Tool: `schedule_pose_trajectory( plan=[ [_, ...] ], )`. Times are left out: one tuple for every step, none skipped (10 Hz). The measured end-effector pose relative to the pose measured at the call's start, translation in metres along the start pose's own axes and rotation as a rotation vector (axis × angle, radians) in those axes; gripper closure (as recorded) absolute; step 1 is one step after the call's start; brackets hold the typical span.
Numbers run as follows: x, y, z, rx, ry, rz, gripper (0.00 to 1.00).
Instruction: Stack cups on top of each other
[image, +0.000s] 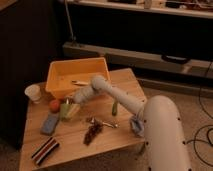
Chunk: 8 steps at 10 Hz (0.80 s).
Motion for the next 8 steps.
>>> schedule_pose_trajectory(
  plan=[
    [-0.004,0.005,0.004,-0.013,0.004,0.002,0.2],
    [-0.005,0.01,0.007,-0.025,0.013,0.009,0.2],
    [-0.007,0.023,0.014,-0.046,0.058,0.036,0.2],
    [-0.007,0.027,0.019,-0.05,0.089,0.055,0.2],
    [-0.006,0.031,0.022,-0.052,0.117,0.077,0.2],
    [-0.002,0.035,0.024,-0.038,0.161,0.13,0.21],
    [0.0,0.038,0.025,-0.022,0.189,0.194,0.26],
    [0.0,0.041,0.029,-0.016,0.213,0.231,0.35]
  ],
)
